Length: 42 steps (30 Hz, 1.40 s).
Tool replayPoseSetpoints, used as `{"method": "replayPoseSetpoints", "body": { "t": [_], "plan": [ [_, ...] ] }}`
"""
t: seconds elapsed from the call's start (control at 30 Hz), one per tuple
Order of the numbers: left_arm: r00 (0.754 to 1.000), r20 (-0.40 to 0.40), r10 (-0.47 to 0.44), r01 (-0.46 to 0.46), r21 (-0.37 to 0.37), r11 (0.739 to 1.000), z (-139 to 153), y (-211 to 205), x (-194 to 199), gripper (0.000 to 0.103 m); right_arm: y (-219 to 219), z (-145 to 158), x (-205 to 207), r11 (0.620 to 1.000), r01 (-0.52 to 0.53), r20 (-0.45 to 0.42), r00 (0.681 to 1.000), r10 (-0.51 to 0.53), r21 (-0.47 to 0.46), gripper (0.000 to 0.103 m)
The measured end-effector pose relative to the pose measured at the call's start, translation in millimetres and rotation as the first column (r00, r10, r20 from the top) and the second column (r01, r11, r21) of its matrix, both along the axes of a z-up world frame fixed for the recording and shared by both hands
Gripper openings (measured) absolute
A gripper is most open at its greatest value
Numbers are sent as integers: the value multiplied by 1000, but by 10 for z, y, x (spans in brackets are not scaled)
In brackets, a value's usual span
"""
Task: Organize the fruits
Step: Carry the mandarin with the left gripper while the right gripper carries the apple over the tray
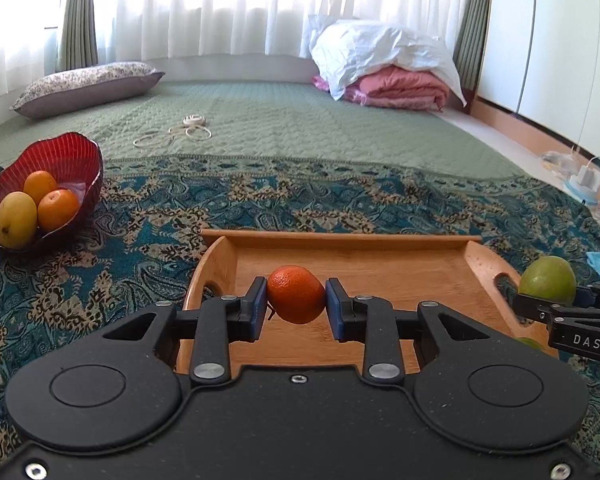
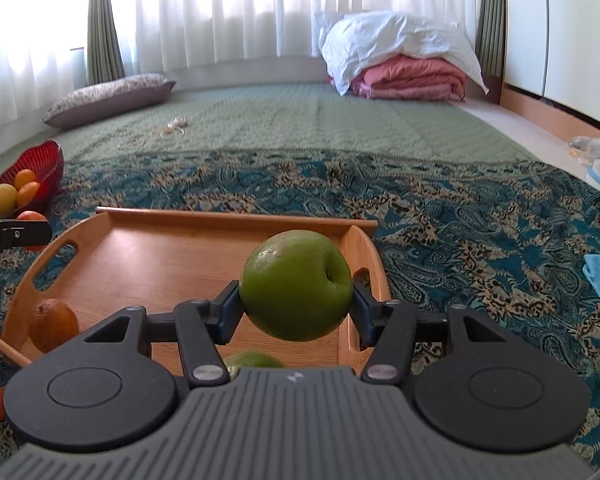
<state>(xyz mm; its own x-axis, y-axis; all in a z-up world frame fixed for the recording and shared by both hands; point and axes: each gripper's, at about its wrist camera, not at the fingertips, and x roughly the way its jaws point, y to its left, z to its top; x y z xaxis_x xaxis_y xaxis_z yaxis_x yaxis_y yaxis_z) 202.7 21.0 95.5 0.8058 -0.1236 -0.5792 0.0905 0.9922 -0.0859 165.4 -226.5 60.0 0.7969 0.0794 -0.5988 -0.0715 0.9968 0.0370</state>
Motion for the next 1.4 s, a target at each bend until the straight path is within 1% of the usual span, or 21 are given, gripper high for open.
{"method": "replayPoseSetpoints", "body": {
  "t": [0.13, 0.3, 0.47, 0.67, 0.93, 1.2, 1.4],
  "plan": [
    [997, -71, 4, -5, -11, 1000, -143, 5, 212, 29, -7, -69, 177, 1000, 2, -71, 998, 0, 25, 59],
    [986, -162, 28, -33, -30, 999, -300, 35, 406, 29, 3, -156, 358, 998, 18, -163, 987, -9, 55, 59],
    [979, -203, 27, -30, -10, 1000, -344, 18, 519, 29, 11, -210, 529, 996, 50, -251, 968, -31, 69, 59],
    [969, -245, 33, -30, 15, 999, -377, -14, 629, 29, 63, -224, 668, 998, 40, -291, 956, -27, 40, 59],
    [952, -303, 35, -33, 9, 999, -450, -1, 725, 29, 102, -281, 767, 998, 43, -345, 938, -29, 35, 59],
    [946, -323, 23, -19, 14, 1000, -510, -11, 759, 29, 98, -293, 792, 999, 41, -354, 935, -28, 30, 60],
    [948, -318, 18, -7, 34, 999, -523, -34, 760, 29, 97, -292, 789, 999, 40, -353, 935, -27, 30, 60]
  ]
}}
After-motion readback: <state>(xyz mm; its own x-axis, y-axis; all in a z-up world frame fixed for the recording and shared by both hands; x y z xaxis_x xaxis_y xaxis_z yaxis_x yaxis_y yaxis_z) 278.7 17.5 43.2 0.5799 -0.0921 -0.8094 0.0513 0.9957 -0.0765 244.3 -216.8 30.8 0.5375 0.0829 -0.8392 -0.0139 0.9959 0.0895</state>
